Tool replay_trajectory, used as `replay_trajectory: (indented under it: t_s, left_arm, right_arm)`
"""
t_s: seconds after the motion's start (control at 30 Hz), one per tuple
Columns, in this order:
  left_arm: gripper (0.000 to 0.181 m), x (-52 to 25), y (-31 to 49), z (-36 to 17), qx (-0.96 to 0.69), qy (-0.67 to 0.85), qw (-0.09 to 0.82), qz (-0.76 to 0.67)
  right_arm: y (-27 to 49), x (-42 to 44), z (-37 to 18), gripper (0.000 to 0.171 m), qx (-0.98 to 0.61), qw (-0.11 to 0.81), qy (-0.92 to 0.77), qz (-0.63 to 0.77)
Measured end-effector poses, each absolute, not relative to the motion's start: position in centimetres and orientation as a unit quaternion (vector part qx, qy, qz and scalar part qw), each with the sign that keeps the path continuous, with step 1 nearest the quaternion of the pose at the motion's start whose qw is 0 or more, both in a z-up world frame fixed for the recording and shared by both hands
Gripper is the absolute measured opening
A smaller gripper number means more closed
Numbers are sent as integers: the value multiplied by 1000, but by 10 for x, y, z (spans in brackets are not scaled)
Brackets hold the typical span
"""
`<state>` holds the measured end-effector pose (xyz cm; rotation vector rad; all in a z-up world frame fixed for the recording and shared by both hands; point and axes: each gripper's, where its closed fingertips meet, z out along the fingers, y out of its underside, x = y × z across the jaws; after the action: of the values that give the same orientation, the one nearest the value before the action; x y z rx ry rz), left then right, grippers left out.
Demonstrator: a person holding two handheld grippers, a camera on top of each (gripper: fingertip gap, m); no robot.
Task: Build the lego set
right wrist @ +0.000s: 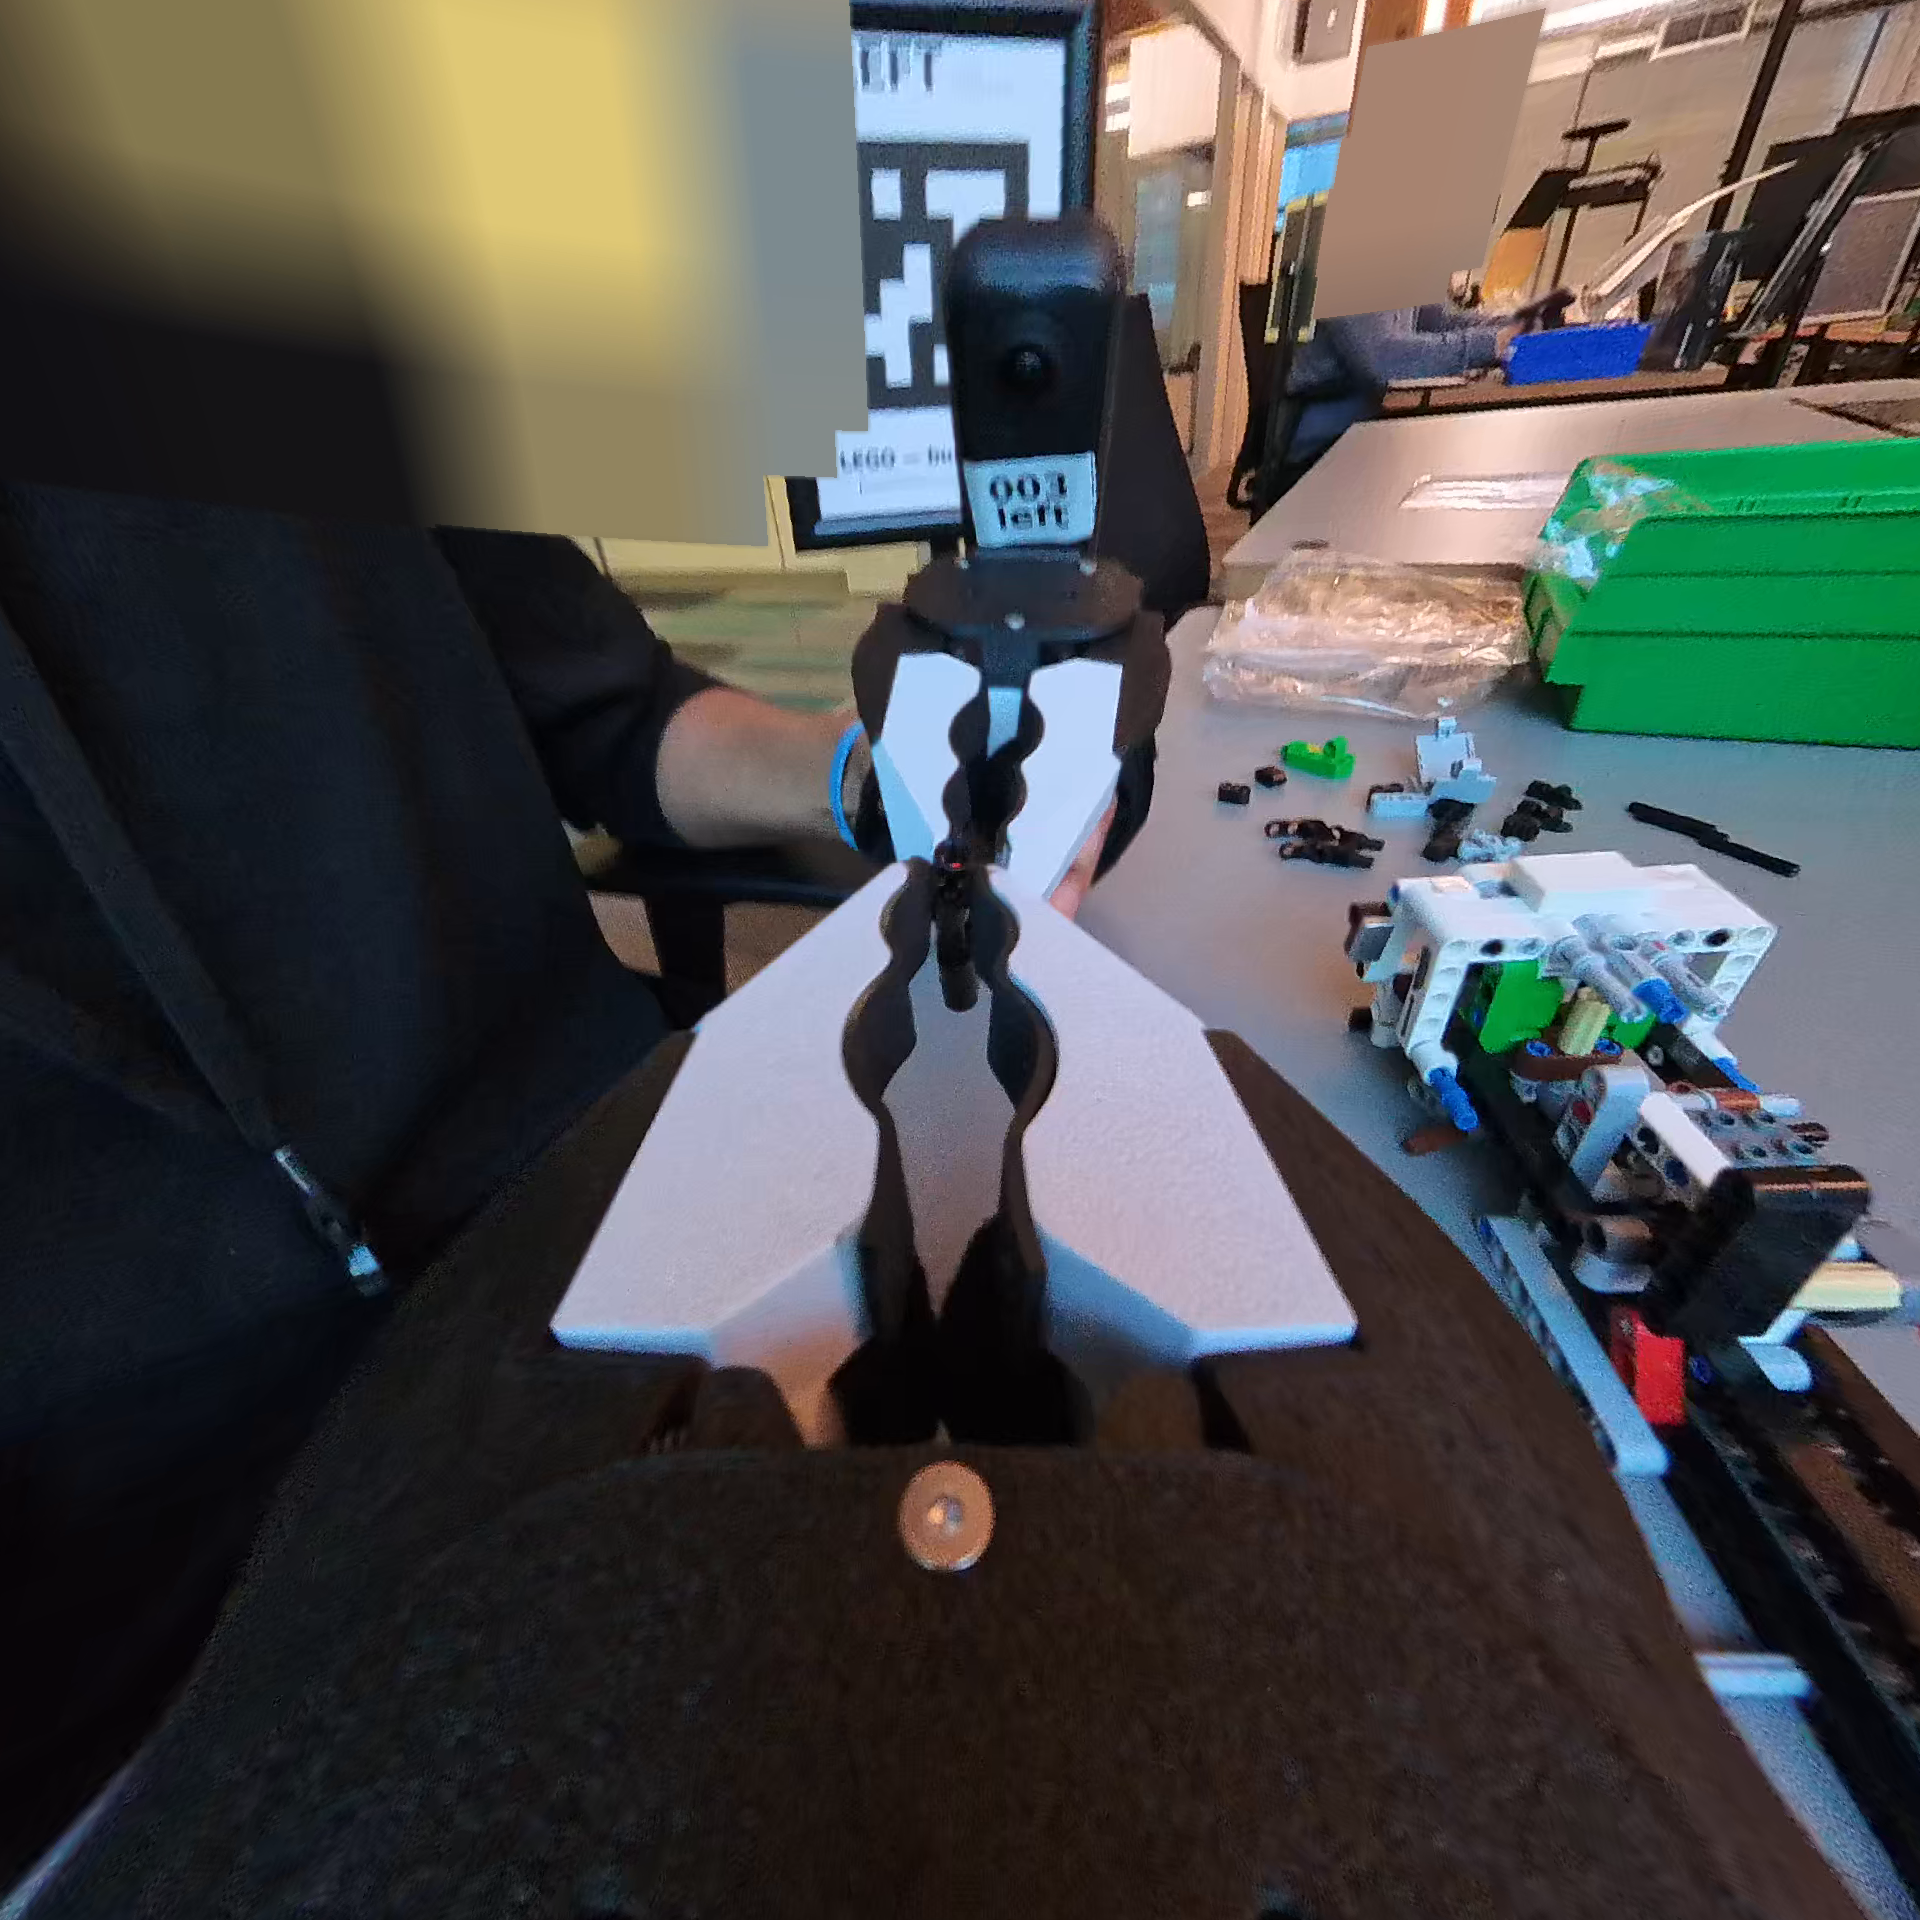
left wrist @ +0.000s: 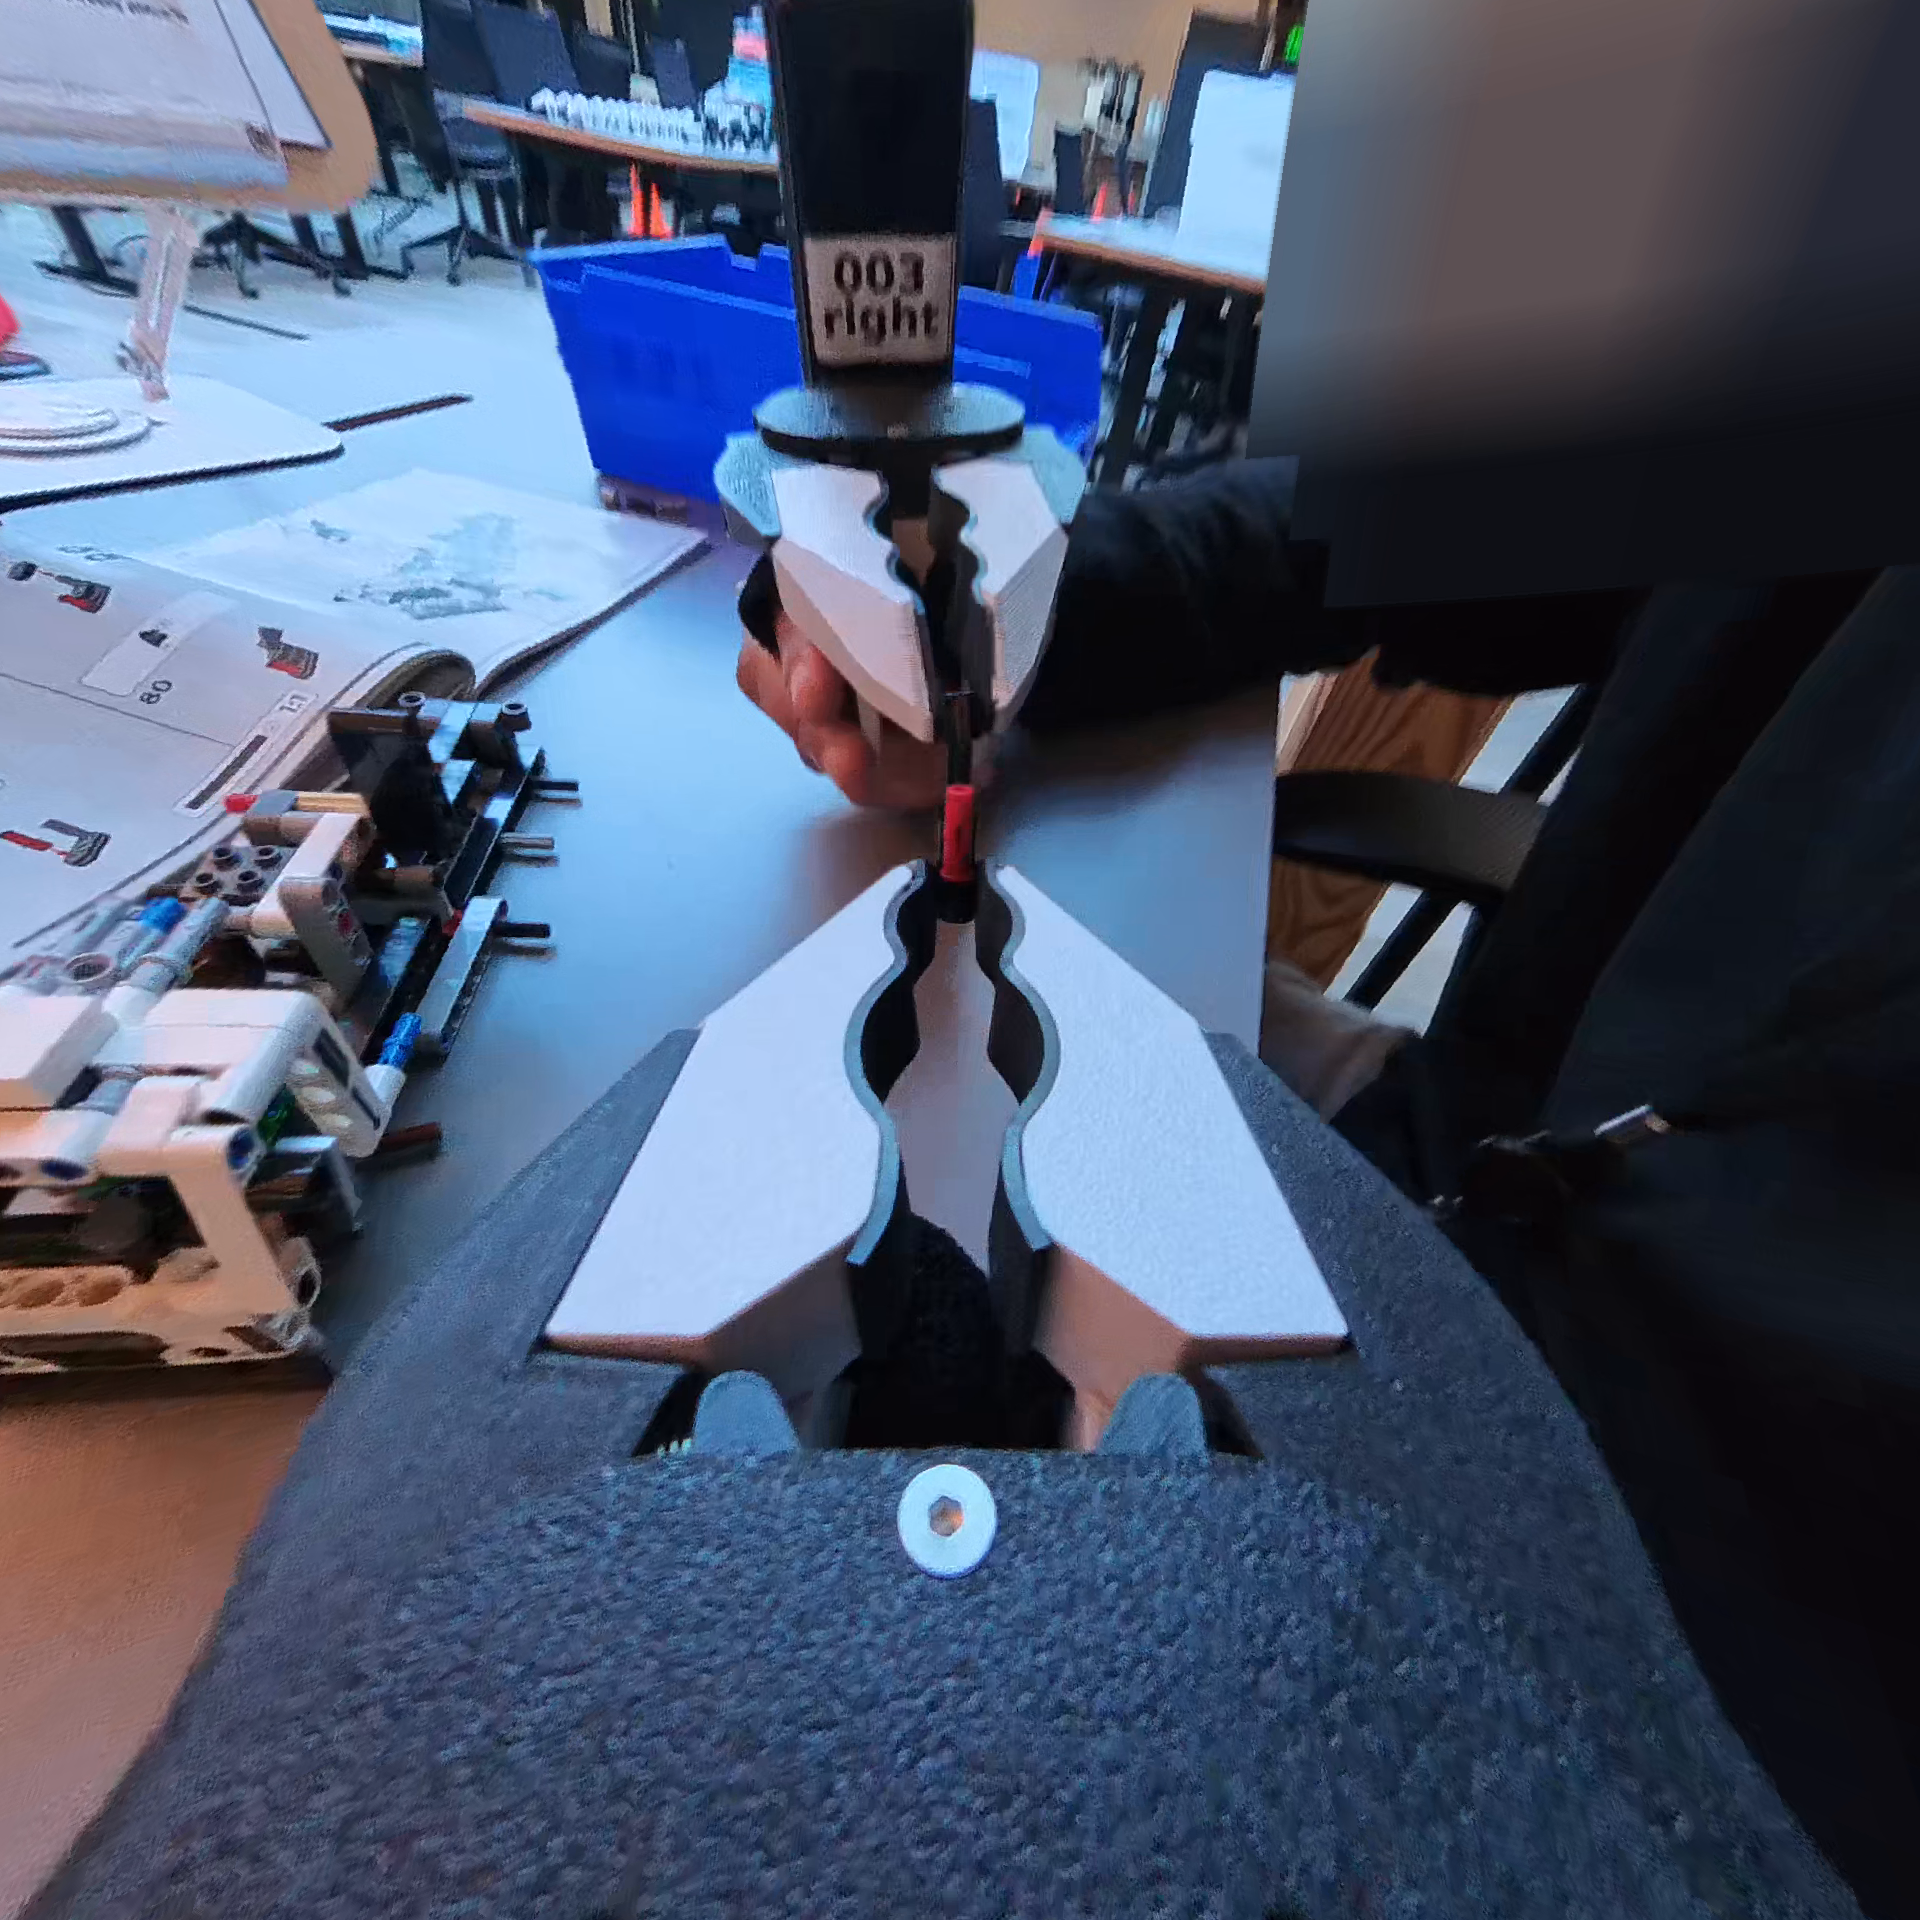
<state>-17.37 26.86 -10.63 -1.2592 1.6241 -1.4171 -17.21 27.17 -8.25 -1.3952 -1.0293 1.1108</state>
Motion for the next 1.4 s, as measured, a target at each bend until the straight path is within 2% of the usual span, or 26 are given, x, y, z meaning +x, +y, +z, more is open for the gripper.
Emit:
replay_trajectory:
  t_s: [0.13, 0.7, 0.97, 1.1, 1.27, 1.4]
  left_arm:
    - [6, -172, 273, -96, -484, 580, 296, -584]
    - [6, -165, 290, -104, -545, 512, 173, -641]
    - [6, -169, 298, -94, -536, 469, 144, -687]
    - [6, -170, 304, -89, -534, 451, 158, -698]
    - [5, -168, 306, -91, -543, 453, 172, -686]
    - [6, -164, 303, -100, -560, 470, 177, -659]
  right_arm:
    - [280, -170, -72, 6, -588, 498, -363, 525]
    - [300, -159, -85, 6, -644, 411, -245, 598]
    - [308, -159, -84, 6, -651, 410, -204, 605]
    - [311, -160, -78, 6, -640, 408, -156, 632]
    - [312, -159, -79, 6, -653, 426, -170, 603]
    - [305, -151, -92, 6, -707, 430, -264, 496]
